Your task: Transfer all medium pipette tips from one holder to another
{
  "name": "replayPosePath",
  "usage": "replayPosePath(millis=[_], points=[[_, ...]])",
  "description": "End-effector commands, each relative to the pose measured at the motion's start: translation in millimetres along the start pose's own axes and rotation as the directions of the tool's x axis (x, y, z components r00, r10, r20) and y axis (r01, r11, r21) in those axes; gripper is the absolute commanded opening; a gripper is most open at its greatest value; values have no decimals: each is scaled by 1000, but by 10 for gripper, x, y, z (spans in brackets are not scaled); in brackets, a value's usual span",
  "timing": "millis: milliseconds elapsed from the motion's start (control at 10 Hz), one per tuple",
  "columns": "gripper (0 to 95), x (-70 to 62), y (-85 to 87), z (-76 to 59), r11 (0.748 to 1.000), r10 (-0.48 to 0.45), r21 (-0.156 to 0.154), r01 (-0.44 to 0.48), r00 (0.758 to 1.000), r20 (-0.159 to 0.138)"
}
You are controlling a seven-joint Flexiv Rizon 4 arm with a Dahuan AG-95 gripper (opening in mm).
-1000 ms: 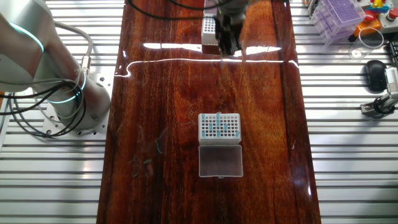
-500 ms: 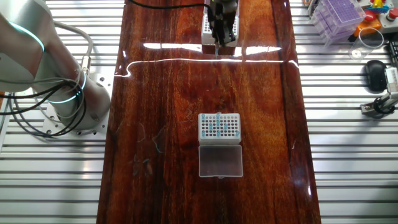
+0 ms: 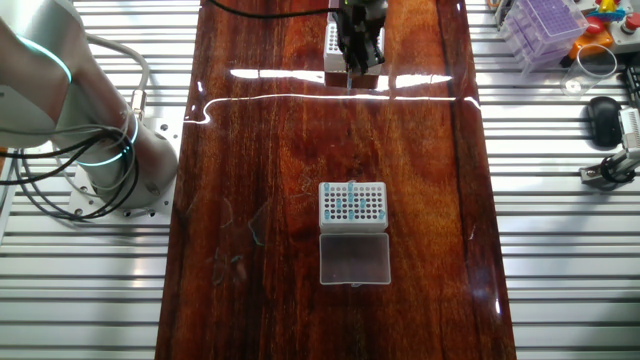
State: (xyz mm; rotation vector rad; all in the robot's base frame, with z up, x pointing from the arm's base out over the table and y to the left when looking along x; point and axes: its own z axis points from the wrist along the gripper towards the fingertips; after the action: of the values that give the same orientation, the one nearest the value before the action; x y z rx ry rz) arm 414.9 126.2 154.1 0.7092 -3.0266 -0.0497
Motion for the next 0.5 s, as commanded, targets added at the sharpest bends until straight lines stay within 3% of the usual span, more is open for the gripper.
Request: replayPosePath(millis=[100, 300, 400, 500], points=[[0, -99, 133, 23, 1000, 15, -6, -15, 1000, 2], [0, -367, 577, 121, 995, 99, -18, -98, 995, 15], [0, -406, 666, 138, 993, 115, -19, -115, 993, 17], [0, -484, 875, 182, 989, 145, -19, -145, 989, 20]])
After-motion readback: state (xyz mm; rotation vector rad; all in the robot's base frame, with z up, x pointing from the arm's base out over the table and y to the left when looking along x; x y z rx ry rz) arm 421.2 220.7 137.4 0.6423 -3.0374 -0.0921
